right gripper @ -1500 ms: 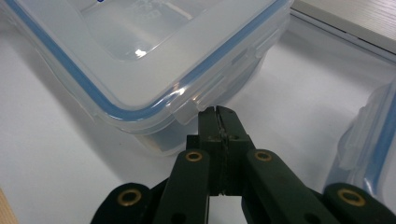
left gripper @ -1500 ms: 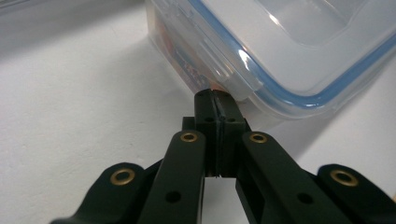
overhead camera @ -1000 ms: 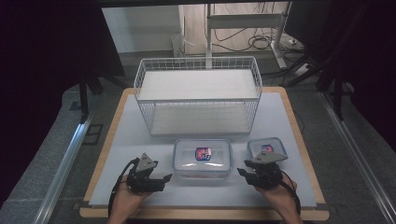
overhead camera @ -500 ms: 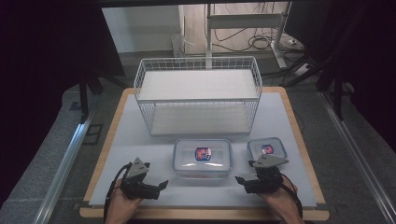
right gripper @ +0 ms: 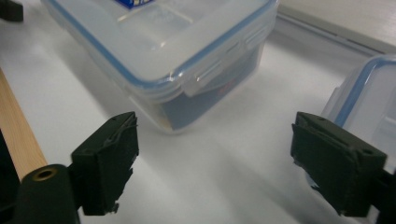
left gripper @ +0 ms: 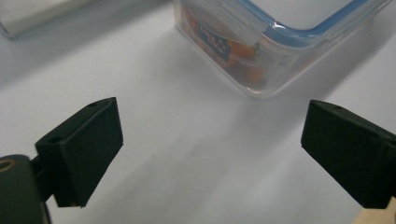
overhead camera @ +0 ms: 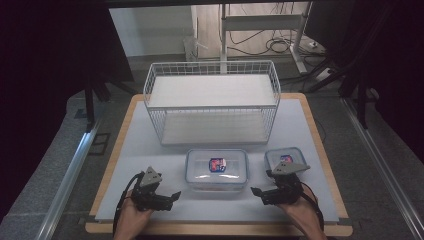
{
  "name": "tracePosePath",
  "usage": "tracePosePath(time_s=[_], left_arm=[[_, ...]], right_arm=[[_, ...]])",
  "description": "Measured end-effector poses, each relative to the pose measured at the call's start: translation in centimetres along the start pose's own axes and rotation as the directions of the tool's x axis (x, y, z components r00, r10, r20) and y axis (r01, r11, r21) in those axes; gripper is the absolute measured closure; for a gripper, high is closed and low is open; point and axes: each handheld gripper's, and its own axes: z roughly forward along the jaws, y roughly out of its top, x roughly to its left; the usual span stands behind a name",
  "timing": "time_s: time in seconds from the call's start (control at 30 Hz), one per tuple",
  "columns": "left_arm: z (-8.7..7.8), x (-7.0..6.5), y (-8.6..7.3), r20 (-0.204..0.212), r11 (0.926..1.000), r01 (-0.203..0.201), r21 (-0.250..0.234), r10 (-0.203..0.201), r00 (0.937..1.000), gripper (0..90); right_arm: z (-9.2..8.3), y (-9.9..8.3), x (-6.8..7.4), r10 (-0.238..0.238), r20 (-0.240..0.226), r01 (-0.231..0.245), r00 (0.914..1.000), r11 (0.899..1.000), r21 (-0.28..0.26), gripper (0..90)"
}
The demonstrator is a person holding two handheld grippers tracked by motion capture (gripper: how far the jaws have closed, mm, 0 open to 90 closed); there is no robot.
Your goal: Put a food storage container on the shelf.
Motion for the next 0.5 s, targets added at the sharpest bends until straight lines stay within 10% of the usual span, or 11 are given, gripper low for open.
tracePosePath(time_s=[0.5], left_arm=[[-0.2,0.9,2.5,0.124,0.9973,0.058,-0.046,-0.052,0.991,2.8]], right_arm=[[1.0,2.2,-0.2,0.086,-0.05,-0.085,0.9951,0.996,0.019,3.1]])
